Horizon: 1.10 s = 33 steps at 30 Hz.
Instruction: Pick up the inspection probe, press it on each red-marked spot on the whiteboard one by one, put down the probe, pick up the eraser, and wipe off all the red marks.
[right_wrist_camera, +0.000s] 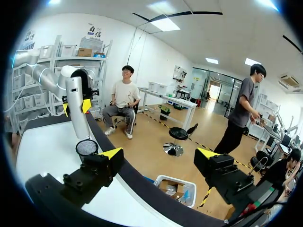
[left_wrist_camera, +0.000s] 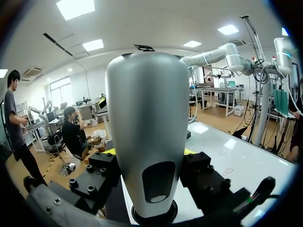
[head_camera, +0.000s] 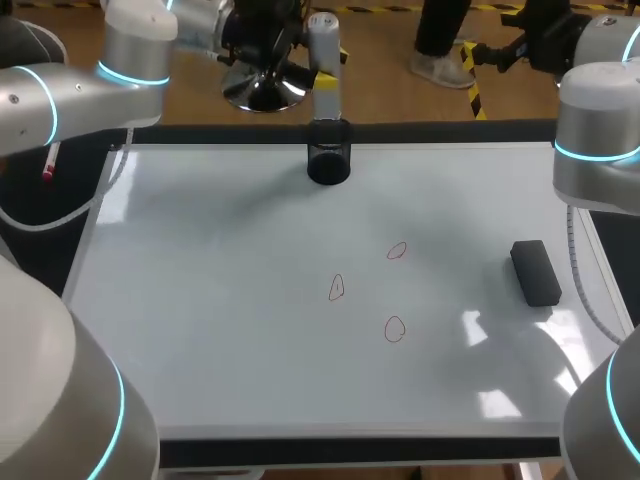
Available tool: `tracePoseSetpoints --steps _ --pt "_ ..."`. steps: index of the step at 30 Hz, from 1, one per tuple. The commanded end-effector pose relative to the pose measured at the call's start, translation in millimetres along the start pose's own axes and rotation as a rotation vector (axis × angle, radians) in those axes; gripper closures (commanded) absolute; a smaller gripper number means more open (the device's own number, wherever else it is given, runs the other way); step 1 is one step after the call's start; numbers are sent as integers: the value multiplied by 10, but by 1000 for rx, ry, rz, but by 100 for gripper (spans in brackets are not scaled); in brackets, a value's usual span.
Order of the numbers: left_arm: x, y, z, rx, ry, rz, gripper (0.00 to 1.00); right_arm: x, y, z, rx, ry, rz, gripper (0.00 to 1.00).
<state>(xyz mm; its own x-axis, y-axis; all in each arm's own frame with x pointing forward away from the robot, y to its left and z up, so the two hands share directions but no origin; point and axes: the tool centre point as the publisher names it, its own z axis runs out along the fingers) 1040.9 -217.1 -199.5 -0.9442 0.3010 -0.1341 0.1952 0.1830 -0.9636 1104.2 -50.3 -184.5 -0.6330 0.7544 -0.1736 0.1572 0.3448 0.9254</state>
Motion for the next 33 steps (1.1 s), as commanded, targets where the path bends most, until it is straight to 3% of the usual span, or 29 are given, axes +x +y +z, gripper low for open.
tracePoseSetpoints --steps 1,16,33 --pt "80 -122 7 -2 -14 9 100 0 0 0 0 0 0 0" --pt "400 -293 31 -18 -51 18 100 0 0 0 0 0 0 0" --pt "616 -328 86 -19 -66 1 100 0 0 0 0 0 0 0"
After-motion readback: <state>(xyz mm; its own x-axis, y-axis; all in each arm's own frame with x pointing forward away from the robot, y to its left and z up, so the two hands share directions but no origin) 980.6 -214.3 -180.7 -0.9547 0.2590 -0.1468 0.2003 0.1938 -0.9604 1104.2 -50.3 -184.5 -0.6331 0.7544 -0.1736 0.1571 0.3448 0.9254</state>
